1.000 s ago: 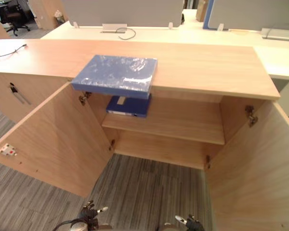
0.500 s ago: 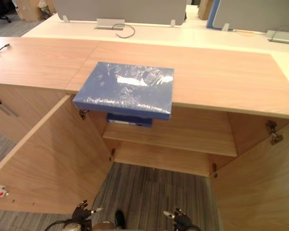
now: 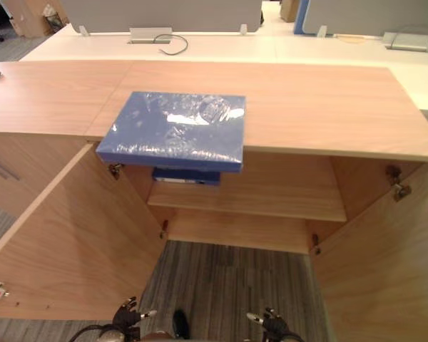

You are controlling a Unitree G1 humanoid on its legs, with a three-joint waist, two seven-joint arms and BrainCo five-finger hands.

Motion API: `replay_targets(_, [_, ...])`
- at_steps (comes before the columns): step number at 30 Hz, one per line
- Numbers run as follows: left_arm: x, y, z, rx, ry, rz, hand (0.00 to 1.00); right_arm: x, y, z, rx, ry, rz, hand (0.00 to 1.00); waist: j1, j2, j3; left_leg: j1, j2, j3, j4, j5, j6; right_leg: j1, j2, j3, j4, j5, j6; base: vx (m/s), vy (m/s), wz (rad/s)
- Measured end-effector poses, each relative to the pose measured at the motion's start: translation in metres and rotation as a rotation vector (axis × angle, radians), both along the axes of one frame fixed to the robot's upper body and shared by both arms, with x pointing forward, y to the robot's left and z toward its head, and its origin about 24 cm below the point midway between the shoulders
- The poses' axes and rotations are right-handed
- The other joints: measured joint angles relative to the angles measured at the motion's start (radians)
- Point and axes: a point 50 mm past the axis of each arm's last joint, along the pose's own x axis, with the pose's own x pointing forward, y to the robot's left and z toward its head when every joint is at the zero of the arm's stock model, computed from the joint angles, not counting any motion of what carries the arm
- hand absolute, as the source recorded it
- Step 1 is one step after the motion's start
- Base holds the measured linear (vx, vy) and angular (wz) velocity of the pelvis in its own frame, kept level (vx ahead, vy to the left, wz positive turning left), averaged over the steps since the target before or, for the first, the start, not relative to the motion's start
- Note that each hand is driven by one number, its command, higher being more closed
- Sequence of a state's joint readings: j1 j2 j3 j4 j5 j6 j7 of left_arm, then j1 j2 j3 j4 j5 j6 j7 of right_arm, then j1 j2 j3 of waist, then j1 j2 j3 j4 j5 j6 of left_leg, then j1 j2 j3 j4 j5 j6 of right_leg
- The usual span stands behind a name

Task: Walk over to the cabinet, pick up the folder, carry it to the office cabinet, place the folder inside the office cabinet, then close the office cabinet door

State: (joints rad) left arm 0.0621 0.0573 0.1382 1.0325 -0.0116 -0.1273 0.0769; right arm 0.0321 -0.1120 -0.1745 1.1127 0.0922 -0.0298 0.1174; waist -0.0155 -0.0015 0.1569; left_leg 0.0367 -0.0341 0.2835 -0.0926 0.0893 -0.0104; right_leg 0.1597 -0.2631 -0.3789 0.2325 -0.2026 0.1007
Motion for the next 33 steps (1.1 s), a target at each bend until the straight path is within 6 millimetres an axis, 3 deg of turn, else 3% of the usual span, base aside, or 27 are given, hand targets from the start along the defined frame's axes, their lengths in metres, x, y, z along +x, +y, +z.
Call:
replay_targets(1, [-0.003,-0.005,-0.002,-0.029,0.009,0.014,0.0,-0.001,-0.004,0.001,-0.011,0.001,0.001,0.0,-0.006,0.019,0.001,0.003,-0.002,-0.022,0.0,-0.005,0.007,-0.056,-0.024,0.002,0.136,0.002,-0.006,-0.02,0.119,-0.05])
replay_targets(2, [-0.005,-0.004,-0.003,-0.047,0.015,0.031,0.0,0.001,-0.006,0.002,-0.01,-0.01,-0.009,0.0,-0.008,0.022,0.002,0.021,-0.005,-0.022,0.001,-0.006,0.012,-0.108,-0.055,0.006,0.266,0.01,-0.02,-0.01,0.128,0.02])
replay_targets(4, [-0.005,-0.003,-0.003,-0.062,0.01,0.054,0.0,0.0,-0.004,0.002,-0.006,-0.012,-0.01,0.0,-0.019,0.027,0.0,0.039,-0.003,-0.028,0.0,-0.012,0.027,-0.133,-0.074,0.009,0.34,-0.003,-0.041,0.01,0.092,0.12])
replay_targets(6, [-0.003,0.001,-0.002,-0.066,-0.002,0.073,0.0,0.002,0.003,0.001,0.009,-0.019,-0.001,0.0,-0.023,0.022,-0.003,0.03,0.01,-0.057,0.001,-0.007,0.019,-0.142,-0.011,0.039,0.221,-0.037,-0.021,0.0,0.008,0.33])
replay_targets(7, [-0.002,0.002,-0.001,-0.064,-0.004,0.069,0.0,0.002,0.004,0.001,0.015,-0.017,0.001,0.0,-0.025,0.012,-0.008,0.023,0.008,-0.066,0.001,-0.003,0.014,-0.139,0.006,0.043,0.16,-0.027,-0.029,0.0,-0.059,0.46])
replay_targets(8, [0.002,0.004,0.001,-0.074,-0.026,0.083,0.0,-0.001,0.006,-0.001,0.026,-0.007,-0.006,0.0,-0.02,-0.007,-0.008,0.014,-0.002,-0.074,0.001,0.006,0.003,-0.129,0.02,0.037,0.059,0.006,-0.006,0.01,-0.068,0.26])
replay_targets(11, [-0.002,0.007,0.003,-0.122,-0.06,0.188,0.0,-0.001,0.009,-0.001,0.029,-0.003,0.002,0.0,-0.013,-0.003,-0.021,0.006,0.031,-0.071,0.001,0.01,-0.003,-0.098,0.069,0.032,-0.042,0.042,-0.013,0.07,-0.11,-0.06])
replay_targets(13, [0.009,0.009,0.011,-0.164,-0.14,0.238,0.0,-0.002,0.011,-0.002,0.035,-0.002,0.001,0.0,-0.007,-0.009,-0.031,-0.007,0.051,-0.073,0.002,0.01,-0.01,-0.085,0.101,0.025,-0.101,0.062,-0.021,0.09,-0.134,-0.04])
replay_targets(19, [0.059,-0.002,0.065,-0.35,-0.528,0.202,0.0,-0.001,0.012,-0.001,0.023,-0.001,0.052,0.0,-0.006,-0.011,-0.034,-0.003,0.058,-0.076,0.005,0.006,-0.017,-0.039,0.126,0.011,-0.157,0.068,-0.022,0.1,-0.088,0.03])
replay_targets(27, [0.081,-0.027,0.127,-0.538,-0.828,0.108,0.0,-0.001,0.021,-0.002,0.012,0.01,0.145,0.0,-0.003,-0.019,-0.062,0.001,0.063,-0.077,0.006,0.007,-0.018,-0.018,0.128,-0.004,-0.181,0.088,-0.029,0.03,-0.01,0.04])
replay_targets(33, [0.086,-0.031,0.15,-0.487,-0.92,0.059,0.0,0.002,0.031,-0.003,0.022,0.007,0.192,0.0,-0.001,-0.029,-0.068,0.0,0.063,-0.081,0.005,0.013,-0.023,-0.013,0.128,-0.012,-0.185,0.091,-0.028,-0.07,0.012,0.02])
